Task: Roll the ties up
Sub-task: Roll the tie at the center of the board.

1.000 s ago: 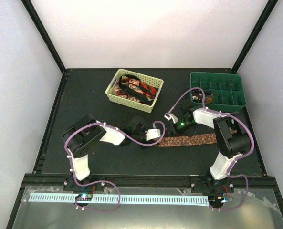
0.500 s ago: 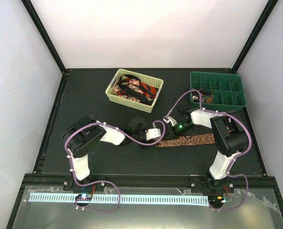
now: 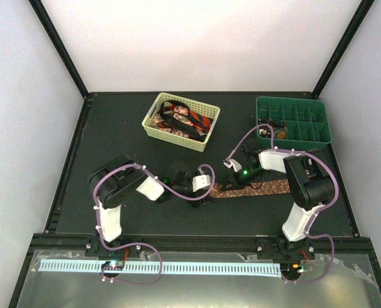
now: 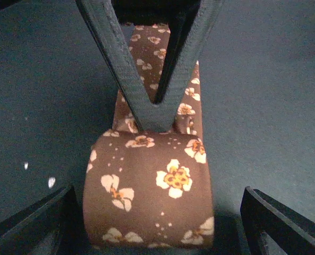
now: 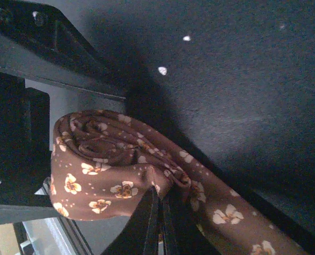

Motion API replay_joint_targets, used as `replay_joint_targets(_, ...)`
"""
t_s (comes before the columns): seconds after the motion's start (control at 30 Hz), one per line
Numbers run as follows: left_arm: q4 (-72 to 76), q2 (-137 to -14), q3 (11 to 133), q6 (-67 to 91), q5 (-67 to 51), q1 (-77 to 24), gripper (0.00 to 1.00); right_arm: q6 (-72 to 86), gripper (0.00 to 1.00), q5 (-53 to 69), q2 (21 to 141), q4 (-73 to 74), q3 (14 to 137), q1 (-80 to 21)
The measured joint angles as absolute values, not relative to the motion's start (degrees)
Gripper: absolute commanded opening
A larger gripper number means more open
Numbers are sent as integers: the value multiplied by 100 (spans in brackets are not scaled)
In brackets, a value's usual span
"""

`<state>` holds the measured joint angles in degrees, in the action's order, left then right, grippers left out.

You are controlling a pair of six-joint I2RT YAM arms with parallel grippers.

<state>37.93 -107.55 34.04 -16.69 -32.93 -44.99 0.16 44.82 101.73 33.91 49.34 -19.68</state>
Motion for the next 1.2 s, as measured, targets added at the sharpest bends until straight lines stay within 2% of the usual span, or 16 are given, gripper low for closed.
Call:
replay_joint_targets(0.07, 4086, -10971, 3457, -1621, -3363, -4499, 85, 36, 1, 4456, 10200, 3371, 4936, -1944)
replay_joint_targets(0.23, 4327, -11292, 3723, -1601, -3430, -4501, 74, 38, 2, 4525, 10261, 3363, 4943, -1920)
replay_joint_targets(0.33, 4296, -11367, 3839, -1627, -3444, -4521, 49, 36, 2, 4595, 10311, 3358, 4958, -1911)
replay_joint_targets(0.43, 4152, -11404, 3968, -1649, -3459, -4554, 39, 38, 6, 4663, 10333, 3330, 4960, -1894)
replay_joint_targets(0.7, 3225, -11052, 4093, -1892, -2989, -4665, 33, -30, 43, 4775, 10123, 3380, 5000, -1802)
replay_joint_targets(0.8, 2829, -10888, 4125, -1992, -2759, -4689, 33, -110, 53, 4821, 9876, 3503, 5070, -1717)
replay_joint_targets(0.9, 2545, -10842, 4235, -2043, -2648, -4705, 33, -152, 56, 4956, 9708, 3603, 5190, -1697)
replay_joint_targets(1.2, 2294, -10831, 4357, -2104, -2567, -4735, 33, -21, 50, 5048, 9797, 3623, 5369, -2021)
